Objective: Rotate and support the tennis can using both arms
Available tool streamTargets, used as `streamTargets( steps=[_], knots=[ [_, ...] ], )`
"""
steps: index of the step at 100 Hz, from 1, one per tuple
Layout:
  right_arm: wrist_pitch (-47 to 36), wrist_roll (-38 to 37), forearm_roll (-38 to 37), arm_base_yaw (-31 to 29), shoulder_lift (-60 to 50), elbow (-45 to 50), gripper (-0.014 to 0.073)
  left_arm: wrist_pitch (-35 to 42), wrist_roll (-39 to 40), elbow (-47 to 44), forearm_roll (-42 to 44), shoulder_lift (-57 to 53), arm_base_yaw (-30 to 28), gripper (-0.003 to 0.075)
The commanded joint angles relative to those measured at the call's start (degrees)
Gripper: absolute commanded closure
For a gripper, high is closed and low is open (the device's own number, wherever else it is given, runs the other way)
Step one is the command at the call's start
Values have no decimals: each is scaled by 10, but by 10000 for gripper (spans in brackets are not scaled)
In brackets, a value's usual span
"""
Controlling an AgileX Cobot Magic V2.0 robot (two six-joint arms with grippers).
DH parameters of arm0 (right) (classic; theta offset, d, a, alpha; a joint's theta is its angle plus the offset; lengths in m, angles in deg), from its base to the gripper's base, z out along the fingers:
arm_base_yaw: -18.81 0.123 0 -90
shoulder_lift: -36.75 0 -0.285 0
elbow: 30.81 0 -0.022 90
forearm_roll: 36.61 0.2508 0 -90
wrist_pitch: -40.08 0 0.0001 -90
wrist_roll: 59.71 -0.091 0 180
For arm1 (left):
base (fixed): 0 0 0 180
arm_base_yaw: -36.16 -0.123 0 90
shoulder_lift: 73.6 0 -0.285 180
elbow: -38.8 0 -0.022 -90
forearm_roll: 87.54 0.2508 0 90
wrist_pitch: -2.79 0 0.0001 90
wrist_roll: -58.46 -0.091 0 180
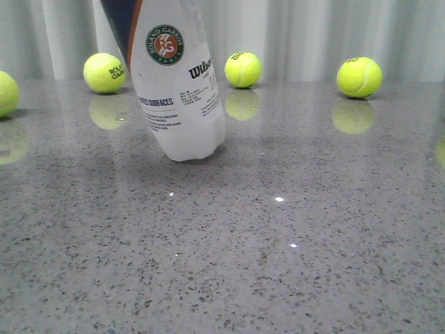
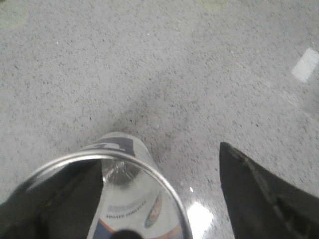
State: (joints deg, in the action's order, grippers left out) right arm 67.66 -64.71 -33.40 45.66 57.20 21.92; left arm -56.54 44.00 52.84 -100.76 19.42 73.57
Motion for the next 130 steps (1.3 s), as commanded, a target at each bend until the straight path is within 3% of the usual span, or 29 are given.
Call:
streamTargets(
  steps=[1,31,58,74,91,110,130],
  knots=[
    [-43,4,-5,-4,5,-14,650,55,3,18,-19,-9,4,237],
    [-43,4,-5,-4,5,-14,650,119,3,18,-24,0,4,237],
    [-43,4,-5,-4,5,-14,650,130,3,18,-24,0,4,237],
    [-43,4,-5,-4,5,-14,650,184,2,18,-21,-4,4,263],
    [-43,4,-5,-4,5,-14,650,257,0,-3,-7,-32,8,410],
    [-43,4,-5,-4,5,-14,650,376,0,-90,-7,-99,9,744],
    [-43,4,-5,-4,5,-14,650,410,0,-180,-7,-171,9,741]
  ],
)
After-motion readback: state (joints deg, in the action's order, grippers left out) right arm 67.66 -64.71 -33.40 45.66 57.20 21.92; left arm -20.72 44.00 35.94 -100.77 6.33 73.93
